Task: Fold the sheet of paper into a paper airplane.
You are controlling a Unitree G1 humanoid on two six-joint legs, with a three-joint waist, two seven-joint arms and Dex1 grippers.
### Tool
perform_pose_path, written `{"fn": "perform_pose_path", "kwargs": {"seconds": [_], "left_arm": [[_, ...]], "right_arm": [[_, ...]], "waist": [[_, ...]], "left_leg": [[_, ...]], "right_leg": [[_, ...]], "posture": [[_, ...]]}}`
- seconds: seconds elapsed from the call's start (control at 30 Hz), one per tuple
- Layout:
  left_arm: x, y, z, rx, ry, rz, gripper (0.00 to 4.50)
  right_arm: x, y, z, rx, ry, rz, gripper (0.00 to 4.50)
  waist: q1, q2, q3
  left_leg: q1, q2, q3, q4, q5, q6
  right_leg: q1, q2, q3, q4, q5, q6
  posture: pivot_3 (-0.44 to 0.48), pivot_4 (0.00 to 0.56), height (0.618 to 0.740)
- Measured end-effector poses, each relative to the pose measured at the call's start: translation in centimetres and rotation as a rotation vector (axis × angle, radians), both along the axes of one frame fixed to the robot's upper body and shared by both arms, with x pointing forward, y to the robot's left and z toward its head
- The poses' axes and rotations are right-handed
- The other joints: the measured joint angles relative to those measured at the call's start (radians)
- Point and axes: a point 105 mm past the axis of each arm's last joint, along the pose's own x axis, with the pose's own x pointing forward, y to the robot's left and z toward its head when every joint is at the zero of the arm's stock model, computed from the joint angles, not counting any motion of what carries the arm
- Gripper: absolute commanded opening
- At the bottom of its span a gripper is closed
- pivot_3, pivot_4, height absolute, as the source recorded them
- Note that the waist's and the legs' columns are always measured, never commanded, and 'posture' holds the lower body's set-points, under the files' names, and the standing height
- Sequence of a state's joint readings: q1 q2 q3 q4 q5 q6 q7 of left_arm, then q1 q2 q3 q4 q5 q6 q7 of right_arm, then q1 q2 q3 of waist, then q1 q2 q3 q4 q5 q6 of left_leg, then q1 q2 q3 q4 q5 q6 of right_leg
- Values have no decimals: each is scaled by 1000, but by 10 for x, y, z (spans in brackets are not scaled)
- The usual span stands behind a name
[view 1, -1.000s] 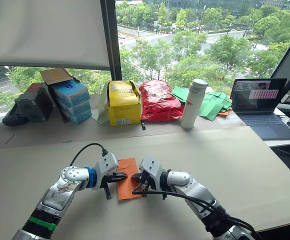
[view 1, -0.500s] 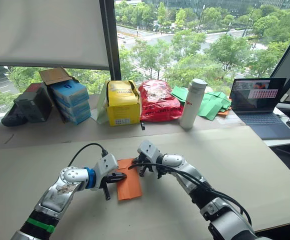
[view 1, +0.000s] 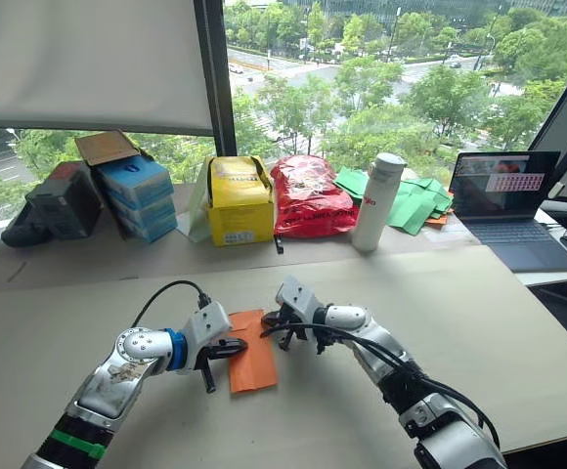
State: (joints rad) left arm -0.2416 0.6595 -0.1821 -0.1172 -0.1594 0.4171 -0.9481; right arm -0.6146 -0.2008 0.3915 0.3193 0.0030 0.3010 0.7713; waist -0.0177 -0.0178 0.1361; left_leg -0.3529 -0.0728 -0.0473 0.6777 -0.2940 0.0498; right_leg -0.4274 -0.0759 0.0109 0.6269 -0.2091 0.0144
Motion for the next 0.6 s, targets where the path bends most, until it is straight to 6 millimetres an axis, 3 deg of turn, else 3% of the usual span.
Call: {"fn": "perform_pose_path", "kwargs": {"seconds": [0.23,0.6], "left_arm": [[0,0,0,0,1,1,0],[2,0,0,2,2,-3,0]], "right_arm": [[-21,-7,-5,-24,30,31,48],[-26,-5,-2,-9,19,25,48]], "waist": [[0,0,0],[1,0,0]], "left_leg": [[0,0,0,0,0,0],[0,0,0,0,0,0]], "right_leg": [[0,0,0,0,0,0],[0,0,0,-1,0,0]], "posture": [[0,150,740],[0,150,740]]}}
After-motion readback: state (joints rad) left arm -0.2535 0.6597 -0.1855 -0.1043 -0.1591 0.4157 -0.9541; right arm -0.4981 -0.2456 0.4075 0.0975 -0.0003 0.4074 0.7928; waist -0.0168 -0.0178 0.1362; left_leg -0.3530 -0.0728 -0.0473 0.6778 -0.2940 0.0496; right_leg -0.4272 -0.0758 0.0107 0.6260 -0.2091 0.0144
